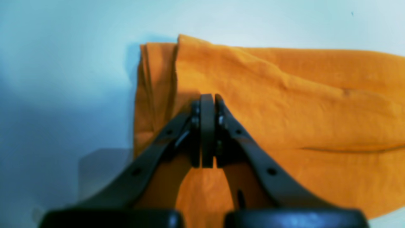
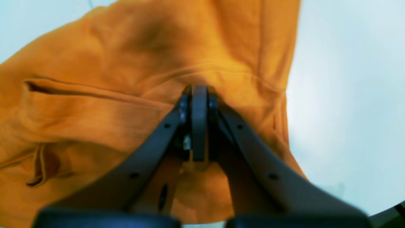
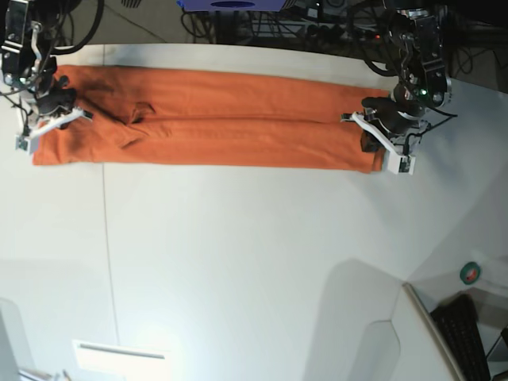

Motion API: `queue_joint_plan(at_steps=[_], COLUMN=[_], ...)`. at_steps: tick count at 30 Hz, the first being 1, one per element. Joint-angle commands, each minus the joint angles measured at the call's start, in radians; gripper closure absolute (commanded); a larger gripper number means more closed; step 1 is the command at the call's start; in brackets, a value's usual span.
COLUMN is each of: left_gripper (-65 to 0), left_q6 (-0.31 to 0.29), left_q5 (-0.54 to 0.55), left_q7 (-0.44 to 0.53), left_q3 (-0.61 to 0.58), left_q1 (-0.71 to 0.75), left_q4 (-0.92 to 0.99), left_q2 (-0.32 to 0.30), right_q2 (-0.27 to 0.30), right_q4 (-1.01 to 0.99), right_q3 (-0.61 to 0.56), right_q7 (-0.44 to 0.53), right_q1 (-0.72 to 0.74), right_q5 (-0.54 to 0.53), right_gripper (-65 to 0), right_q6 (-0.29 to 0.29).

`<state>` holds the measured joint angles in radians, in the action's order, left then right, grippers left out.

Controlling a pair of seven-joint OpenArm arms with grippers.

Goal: Layout the t-shirt on the table in an organized manner, then fold the t-shirt properly
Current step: 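Hold both strip ends and pull the grippers apart to straighten it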

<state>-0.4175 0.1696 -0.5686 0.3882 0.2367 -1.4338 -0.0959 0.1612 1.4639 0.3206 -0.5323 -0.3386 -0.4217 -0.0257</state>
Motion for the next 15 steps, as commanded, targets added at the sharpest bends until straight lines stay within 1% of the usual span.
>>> queue_joint_plan(at_steps=[1,6,10,15], left_gripper=[0.0,0.0,0.0,0.0], left_q6=[0.009,0.009,0.009,0.009], left_q5=[0.011,0.006,0.015,0.017], left_q7=[0.012,0.012,0.012,0.011], left_q3=[0.025,0.039,0.038,0.035], left_q1=[0.017,0.077,0.085,0.183], left_q4=[-0.012,-0.038,-0.034,-0.256], left_q2=[-0.02,-0.038,-0.054,-0.041], right_q2=[0.01,0.01,0.005,0.005], right_q4=[0.013,0.013,0.014,0.087], right_q3=[0.005,0.004,0.002,0.008], right_q7=[0.019,0.019,0.021,0.021], right_q1=[0.005,0.005,0.005,-0.026], right_q5=[-0.004,-0.004,-0.004,-0.004], right_gripper=[0.0,0.0,0.0,0.0], right_q6=[-0.003,-0.003,-0.003,-0.003])
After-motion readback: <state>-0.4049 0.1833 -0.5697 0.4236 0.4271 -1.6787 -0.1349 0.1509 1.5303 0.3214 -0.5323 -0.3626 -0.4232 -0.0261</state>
